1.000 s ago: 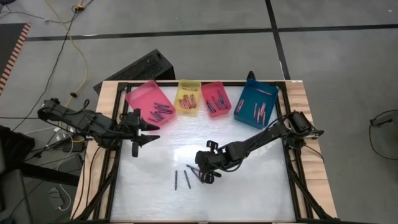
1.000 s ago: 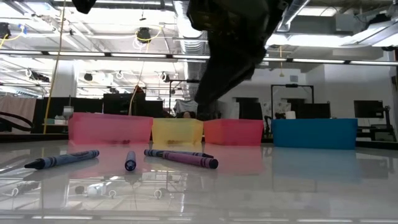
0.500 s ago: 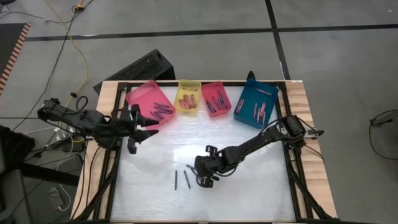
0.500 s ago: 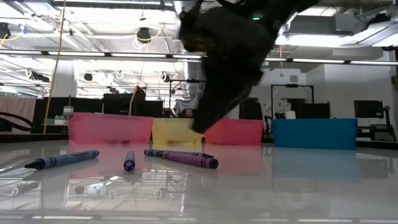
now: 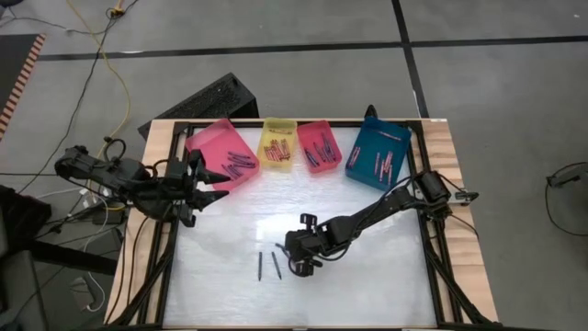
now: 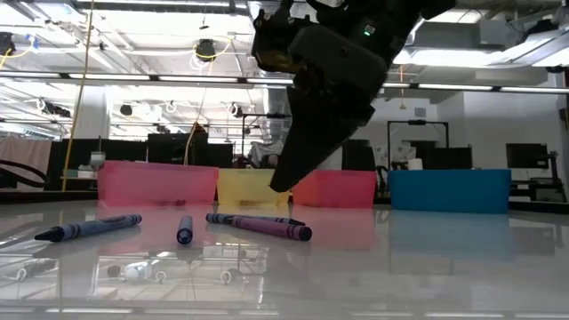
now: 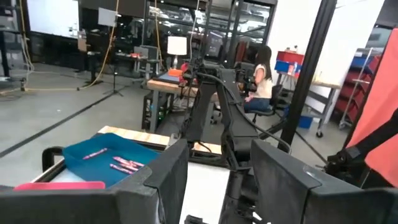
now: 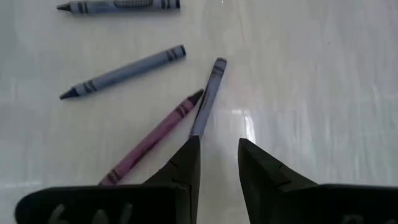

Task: Sort crayons
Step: Put the blue crayon into the red bin

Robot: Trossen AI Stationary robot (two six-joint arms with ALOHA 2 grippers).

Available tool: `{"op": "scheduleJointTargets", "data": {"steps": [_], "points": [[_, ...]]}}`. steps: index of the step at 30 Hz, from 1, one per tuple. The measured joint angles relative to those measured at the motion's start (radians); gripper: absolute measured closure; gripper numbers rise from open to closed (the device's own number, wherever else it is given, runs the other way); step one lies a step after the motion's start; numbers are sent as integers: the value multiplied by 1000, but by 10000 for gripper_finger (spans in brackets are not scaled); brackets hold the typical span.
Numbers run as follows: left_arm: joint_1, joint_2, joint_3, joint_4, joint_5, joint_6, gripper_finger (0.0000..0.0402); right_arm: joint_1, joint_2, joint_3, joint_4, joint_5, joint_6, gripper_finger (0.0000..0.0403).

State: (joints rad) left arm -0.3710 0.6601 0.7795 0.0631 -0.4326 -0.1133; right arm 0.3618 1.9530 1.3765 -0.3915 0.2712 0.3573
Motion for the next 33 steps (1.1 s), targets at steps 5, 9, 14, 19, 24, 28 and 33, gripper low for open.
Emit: {"op": "scheduleJointTargets", "data": {"steps": [5,9,14,19,24,28,33], "points": [[2,0,0,-1,-58,25,237,3,0,-1,-9,-27,-5,300],[2,1,0,-14,-130,67,237,5,0,-1,-10,-48,-43,300],[2,1,0,-18,-185,74,237,4,0,-1,-13,-70,-123,300],[2,1,-1,72,-159,144,237,-12,0,-1,9,-112,-147,300],[1,0,-1,192,-20,247,237,-12,14,0,83,-85,-149,300],[2,1,-1,184,-16,266,237,-8,73,3,98,-52,-146,300],[3,3,43,96,-24,345,237,5,146,38,78,-28,-73,300]]}}
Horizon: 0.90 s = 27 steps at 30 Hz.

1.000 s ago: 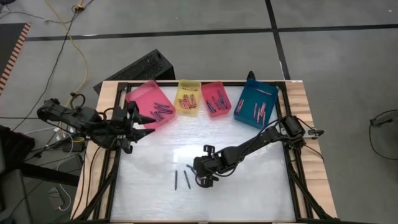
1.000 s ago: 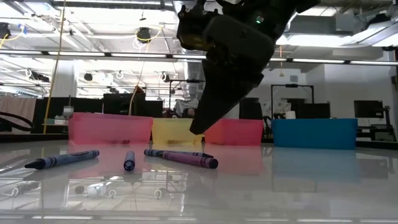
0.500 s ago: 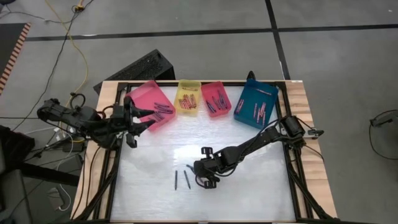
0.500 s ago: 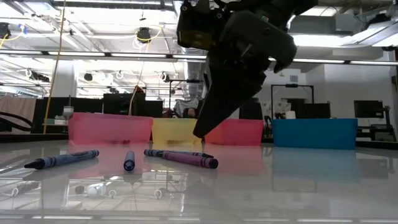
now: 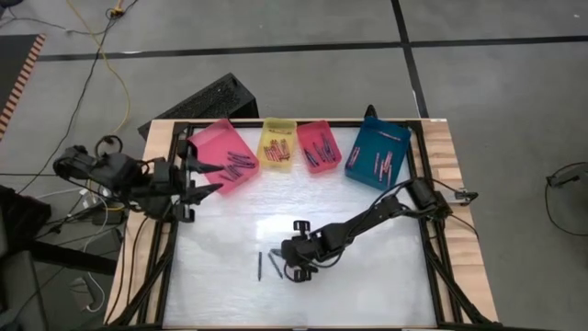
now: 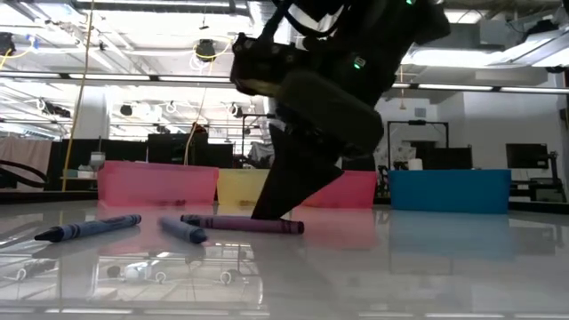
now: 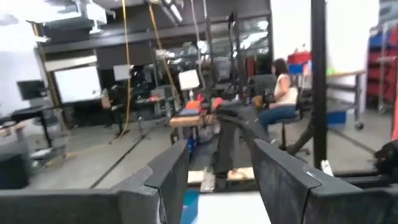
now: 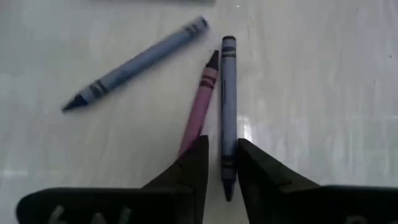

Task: Sort crayons
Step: Put the blue crayon into the red bin

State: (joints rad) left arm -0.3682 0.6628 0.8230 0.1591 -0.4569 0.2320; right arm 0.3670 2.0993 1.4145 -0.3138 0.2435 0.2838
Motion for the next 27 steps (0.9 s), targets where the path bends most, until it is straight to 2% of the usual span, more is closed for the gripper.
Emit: {"op": "scheduleJointTargets", "data": {"steps": [4,10,18,22,27], "points": [[10,11,51,-54,-37,11,237,6,9,12,-40,12,109,300],[31,8,102,-253,-88,-20,237,-1,1,18,-63,8,204,316],[46,-1,102,-616,-88,-271,237,-32,3,21,-108,32,217,364],[46,-3,102,-732,-76,-408,237,-69,4,61,-147,-8,212,395],[46,-2,102,-916,-72,-591,237,-113,12,127,-173,-7,130,397]]}}
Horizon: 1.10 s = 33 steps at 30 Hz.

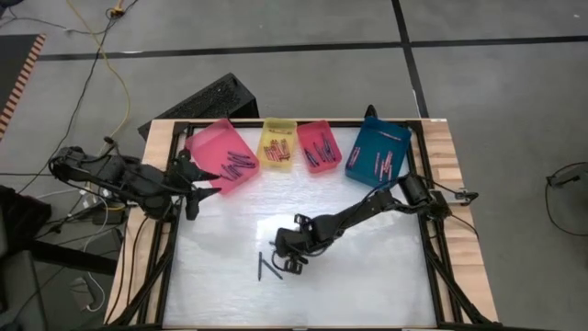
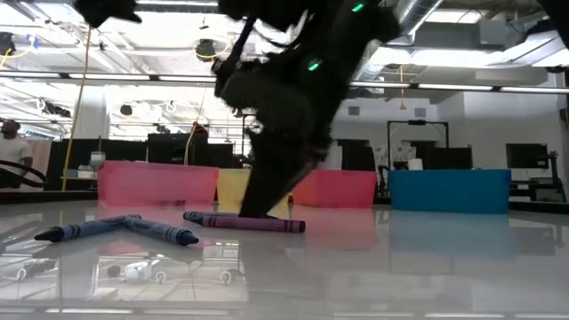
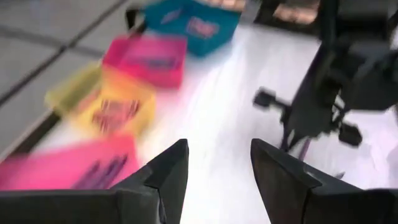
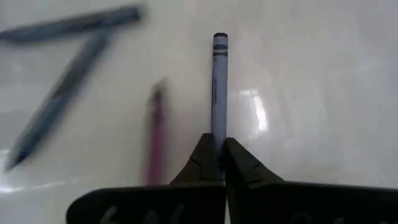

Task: Sort crayons
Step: Put the blue crayon into the red bin

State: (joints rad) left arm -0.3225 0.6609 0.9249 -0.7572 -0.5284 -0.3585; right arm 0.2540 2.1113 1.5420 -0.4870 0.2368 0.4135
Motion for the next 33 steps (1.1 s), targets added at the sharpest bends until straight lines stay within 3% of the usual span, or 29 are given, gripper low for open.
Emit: {"op": "scheduleJointTargets", "data": {"steps": [6,12,16,19,24,33], "points": [[0,-7,-65,-131,44,-200,237,-90,1,112,-61,38,-108,399],[0,-22,-200,-99,156,-337,237,-183,0,290,-195,33,-179,399],[0,-22,-287,-30,166,-410,237,-262,-2,425,-303,94,-227,400],[0,-22,-365,118,161,-429,237,-329,-3,499,-356,155,-231,400],[1,-21,-497,525,162,-393,237,-440,-3,585,-445,217,-219,400],[42,-22,-506,901,80,-130,237,-600,-5,605,-821,217,8,400]]}}
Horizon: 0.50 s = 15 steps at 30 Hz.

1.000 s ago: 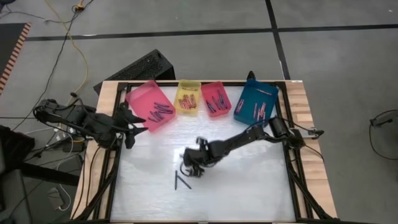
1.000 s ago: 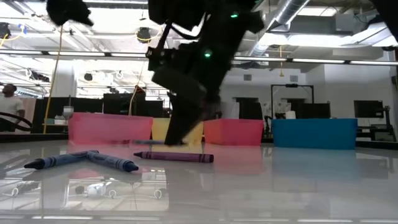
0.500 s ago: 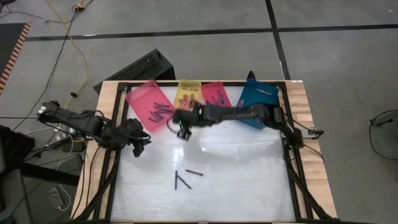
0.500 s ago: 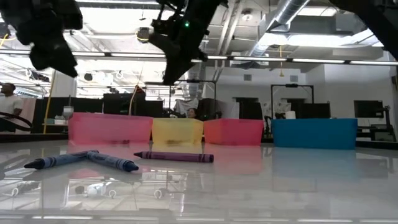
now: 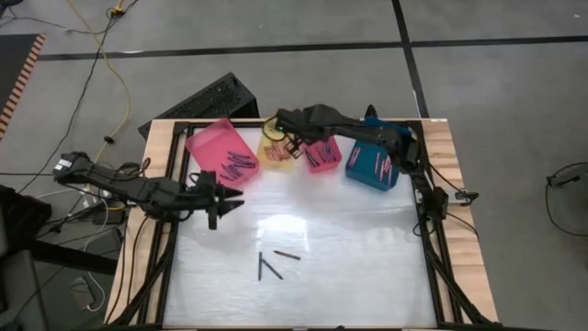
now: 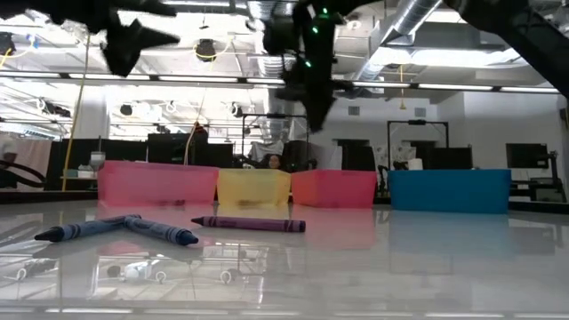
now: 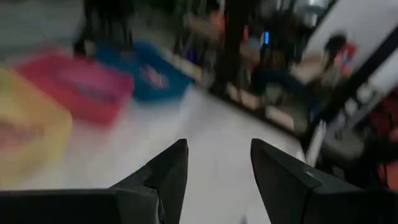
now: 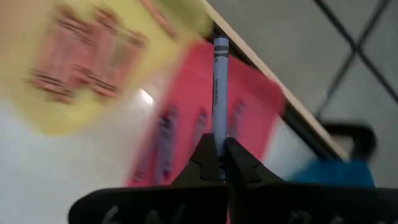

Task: Sort crayons
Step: Put the blue crayon into the red bin

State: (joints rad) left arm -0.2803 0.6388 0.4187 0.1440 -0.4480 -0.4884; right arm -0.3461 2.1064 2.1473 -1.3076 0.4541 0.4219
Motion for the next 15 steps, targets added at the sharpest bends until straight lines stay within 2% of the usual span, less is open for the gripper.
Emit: {"op": "scheduleJointTargets", "data": {"steps": [3,6,8,11,13,15], "points": [[19,0,0,196,-24,128,237,-25,3,-45,-65,0,43,400],[27,0,0,413,54,325,237,-27,6,-90,-63,-13,42,400],[27,0,21,495,109,424,237,-19,4,-122,-47,-38,43,400],[27,0,115,464,122,488,236,-13,6,-144,-57,-71,46,399],[30,8,207,332,121,505,237,-13,5,-159,-57,-71,68,391],[45,33,322,123,122,498,237,-16,4,-172,-61,-70,97,380]]}}
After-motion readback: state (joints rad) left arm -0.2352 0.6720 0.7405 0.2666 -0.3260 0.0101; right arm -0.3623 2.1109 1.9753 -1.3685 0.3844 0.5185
